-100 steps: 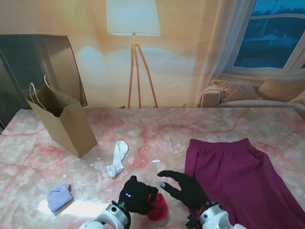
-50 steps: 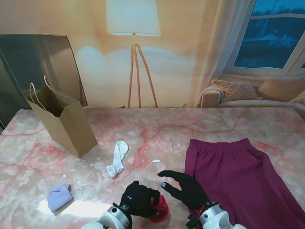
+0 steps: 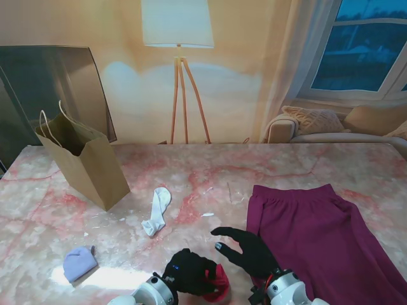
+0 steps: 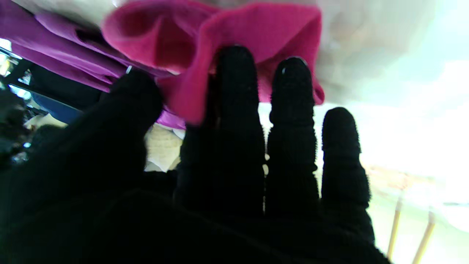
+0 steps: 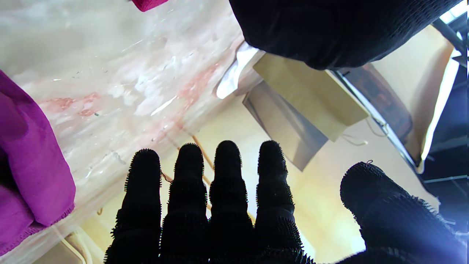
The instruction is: Fold the socks and the shorts into the kraft paper bag
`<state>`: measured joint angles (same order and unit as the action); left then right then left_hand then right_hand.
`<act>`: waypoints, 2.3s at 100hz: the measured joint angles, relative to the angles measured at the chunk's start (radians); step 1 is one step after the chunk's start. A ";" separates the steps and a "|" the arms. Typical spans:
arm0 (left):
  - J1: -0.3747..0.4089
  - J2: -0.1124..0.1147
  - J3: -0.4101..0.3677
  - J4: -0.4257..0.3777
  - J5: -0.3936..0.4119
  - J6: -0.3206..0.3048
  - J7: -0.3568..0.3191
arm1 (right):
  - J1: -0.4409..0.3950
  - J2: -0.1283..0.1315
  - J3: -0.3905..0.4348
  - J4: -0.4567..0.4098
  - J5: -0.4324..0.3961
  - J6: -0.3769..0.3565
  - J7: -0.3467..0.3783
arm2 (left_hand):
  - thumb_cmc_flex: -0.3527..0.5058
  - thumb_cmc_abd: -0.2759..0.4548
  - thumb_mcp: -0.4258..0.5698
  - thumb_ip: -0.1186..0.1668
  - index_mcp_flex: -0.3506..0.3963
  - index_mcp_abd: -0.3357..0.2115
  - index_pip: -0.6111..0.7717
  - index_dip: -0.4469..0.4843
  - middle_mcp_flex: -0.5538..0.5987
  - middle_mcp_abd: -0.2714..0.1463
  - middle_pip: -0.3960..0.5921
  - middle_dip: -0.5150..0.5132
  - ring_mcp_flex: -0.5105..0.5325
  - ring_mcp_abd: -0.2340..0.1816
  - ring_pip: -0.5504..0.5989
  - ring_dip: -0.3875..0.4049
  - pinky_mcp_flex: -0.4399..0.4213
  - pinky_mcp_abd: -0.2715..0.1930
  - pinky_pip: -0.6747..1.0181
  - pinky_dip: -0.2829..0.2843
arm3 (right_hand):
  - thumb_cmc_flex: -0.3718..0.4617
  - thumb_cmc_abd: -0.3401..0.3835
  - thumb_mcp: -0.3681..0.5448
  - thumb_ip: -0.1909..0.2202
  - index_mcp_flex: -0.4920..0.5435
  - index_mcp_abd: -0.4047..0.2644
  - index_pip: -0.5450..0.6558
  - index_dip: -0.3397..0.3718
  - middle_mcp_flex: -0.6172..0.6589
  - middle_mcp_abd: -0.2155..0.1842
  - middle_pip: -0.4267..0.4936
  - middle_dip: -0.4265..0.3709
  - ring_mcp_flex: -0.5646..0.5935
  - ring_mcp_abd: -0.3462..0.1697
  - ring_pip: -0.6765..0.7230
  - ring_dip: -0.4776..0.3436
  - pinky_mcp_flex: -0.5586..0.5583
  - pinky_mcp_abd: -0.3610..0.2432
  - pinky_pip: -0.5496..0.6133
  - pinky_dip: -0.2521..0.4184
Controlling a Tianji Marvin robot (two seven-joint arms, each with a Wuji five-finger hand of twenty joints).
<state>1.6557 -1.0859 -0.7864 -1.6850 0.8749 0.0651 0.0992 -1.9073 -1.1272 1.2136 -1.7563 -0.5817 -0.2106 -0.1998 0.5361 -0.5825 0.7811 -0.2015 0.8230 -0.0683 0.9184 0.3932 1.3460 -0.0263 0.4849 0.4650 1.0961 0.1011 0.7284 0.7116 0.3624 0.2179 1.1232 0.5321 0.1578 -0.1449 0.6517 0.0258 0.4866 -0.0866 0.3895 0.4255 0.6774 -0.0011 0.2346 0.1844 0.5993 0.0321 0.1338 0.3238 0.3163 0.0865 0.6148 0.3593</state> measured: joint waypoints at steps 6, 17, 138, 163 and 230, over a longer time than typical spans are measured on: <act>0.004 0.004 -0.014 -0.012 -0.007 -0.026 -0.050 | 0.000 0.000 0.000 0.000 0.000 0.000 0.000 | -0.091 0.090 -0.068 0.032 0.003 0.053 -0.122 0.009 -0.030 0.031 -0.051 -0.011 -0.043 0.020 -0.030 -0.003 -0.033 0.001 -0.025 0.000 | 0.000 0.000 0.000 0.000 0.000 0.000 0.000 0.000 0.000 0.000 0.000 0.000 0.000 0.000 0.000 0.000 0.000 0.000 0.000 0.000; 0.015 0.012 -0.031 -0.025 -0.020 -0.054 -0.065 | 0.000 0.000 0.001 0.000 0.001 0.002 0.000 | -0.120 0.179 -0.226 0.055 0.003 0.083 -0.233 0.007 -0.086 0.062 -0.093 -0.024 -0.103 0.048 -0.071 -0.006 -0.074 0.013 -0.052 0.000 | 0.000 0.000 0.000 0.000 0.000 0.000 0.000 0.000 0.000 0.000 0.000 0.000 0.000 0.001 0.000 0.000 0.000 0.000 0.000 0.000; -0.044 0.004 -0.104 -0.013 0.072 -0.013 0.057 | 0.000 0.000 0.005 0.008 0.001 -0.001 -0.005 | 0.053 0.149 0.070 0.101 -0.153 0.032 -0.392 -0.051 -0.458 0.094 -0.215 -0.069 -0.367 0.049 -0.280 -0.074 -0.158 0.052 -0.218 0.006 | 0.000 0.000 0.000 0.000 0.000 0.000 0.000 0.000 0.000 0.000 0.000 0.000 0.000 0.002 0.000 0.000 0.000 0.000 0.000 0.002; -0.110 0.015 -0.040 0.037 0.068 -0.021 -0.063 | 0.001 0.000 0.004 0.008 0.006 0.000 0.003 | -0.055 0.089 -0.037 0.101 -0.313 0.151 -0.646 -0.141 -0.708 0.094 -0.284 -0.099 -0.620 0.048 -0.439 -0.155 -0.297 0.026 -0.411 -0.015 | 0.000 0.000 0.000 0.000 0.000 0.000 0.000 0.000 0.000 0.000 0.000 0.000 0.000 0.007 0.000 0.000 0.000 0.000 0.000 0.003; -0.196 0.033 0.094 0.148 0.157 -0.007 0.003 | 0.012 0.000 -0.006 0.017 0.007 0.000 0.003 | -0.055 -0.014 0.048 0.091 -0.303 -0.035 -0.034 0.379 -0.743 0.050 -0.147 0.168 -0.667 0.050 -0.413 -0.098 -0.323 0.000 -0.444 -0.015 | 0.000 0.000 0.000 0.000 0.000 0.000 0.000 0.000 0.000 0.000 0.000 0.000 0.000 0.008 0.000 0.000 0.000 0.012 0.000 0.004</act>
<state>1.4595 -1.0531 -0.6928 -1.5372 1.0322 0.0577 0.1018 -1.8955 -1.1274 1.2080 -1.7394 -0.5743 -0.2111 -0.1966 0.4806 -0.5967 0.8288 -0.1101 0.5195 -0.1036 0.8846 0.7725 0.6028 0.0234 0.3381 0.6332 0.4295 0.1506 0.3149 0.6134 0.0395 0.2177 0.6793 0.5168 0.1580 -0.1449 0.6517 0.0258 0.4866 -0.0867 0.3895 0.4255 0.6774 -0.0012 0.2346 0.1846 0.5993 0.0396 0.1338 0.3239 0.3163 0.0984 0.6148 0.3632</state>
